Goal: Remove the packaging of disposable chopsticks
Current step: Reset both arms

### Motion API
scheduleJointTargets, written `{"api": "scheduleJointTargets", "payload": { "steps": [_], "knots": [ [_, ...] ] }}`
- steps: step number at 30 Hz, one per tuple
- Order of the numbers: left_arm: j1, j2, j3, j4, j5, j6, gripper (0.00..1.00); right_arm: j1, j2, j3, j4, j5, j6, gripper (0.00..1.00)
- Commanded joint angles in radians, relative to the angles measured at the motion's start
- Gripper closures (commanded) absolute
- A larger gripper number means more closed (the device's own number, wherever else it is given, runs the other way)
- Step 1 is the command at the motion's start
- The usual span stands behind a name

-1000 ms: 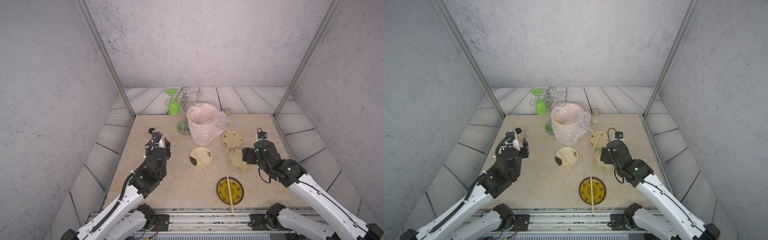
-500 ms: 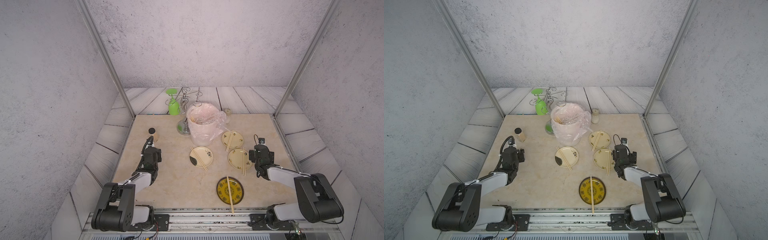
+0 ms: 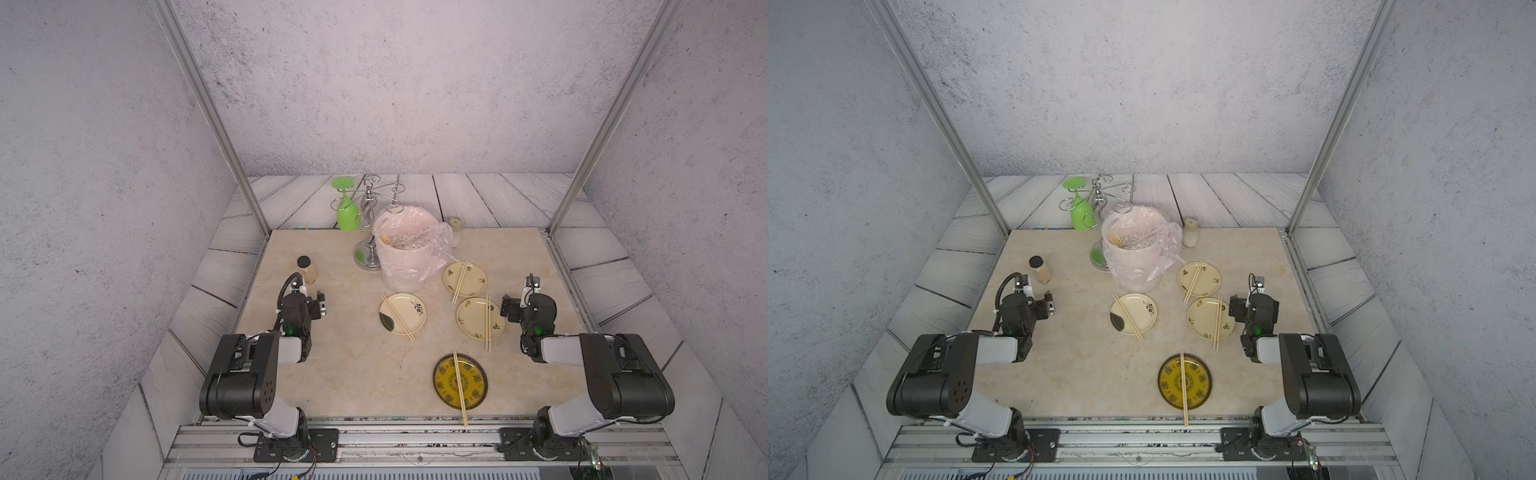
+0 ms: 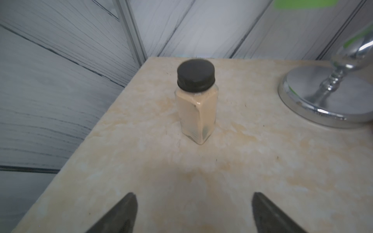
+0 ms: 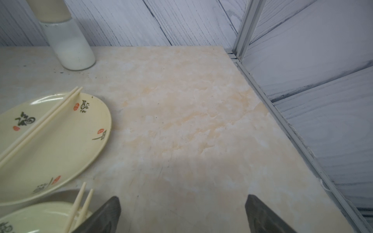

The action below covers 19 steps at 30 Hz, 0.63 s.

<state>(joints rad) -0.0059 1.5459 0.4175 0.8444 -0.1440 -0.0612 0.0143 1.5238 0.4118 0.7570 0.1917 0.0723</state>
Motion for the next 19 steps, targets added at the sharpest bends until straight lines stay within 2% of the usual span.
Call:
{"api": "scheduleJointTargets", "payload": {
  "steps": [1,3,5,8,19],
  "knots": [
    [0.009,-0.006,0.011,-0.004,-0.036,-0.014,0.01,0.004,0.001,0.028,-0.011,0.037,0.035,0.01],
    [0.009,-0.027,0.031,-0.080,-0.030,-0.011,0.01,0.003,0.003,0.027,-0.006,0.036,0.032,0.01],
    [0.009,-0.011,0.021,-0.035,-0.021,-0.005,0.01,0.005,0.004,0.027,-0.002,0.035,0.032,0.01],
    [0.009,-0.019,0.037,-0.080,-0.019,-0.005,0.01,0.005,0.003,0.027,-0.004,0.035,0.032,0.01],
    [0.008,-0.022,0.030,-0.068,-0.017,-0.001,0.01,0.005,0.000,0.024,-0.004,0.035,0.032,0.01]
  ]
}}
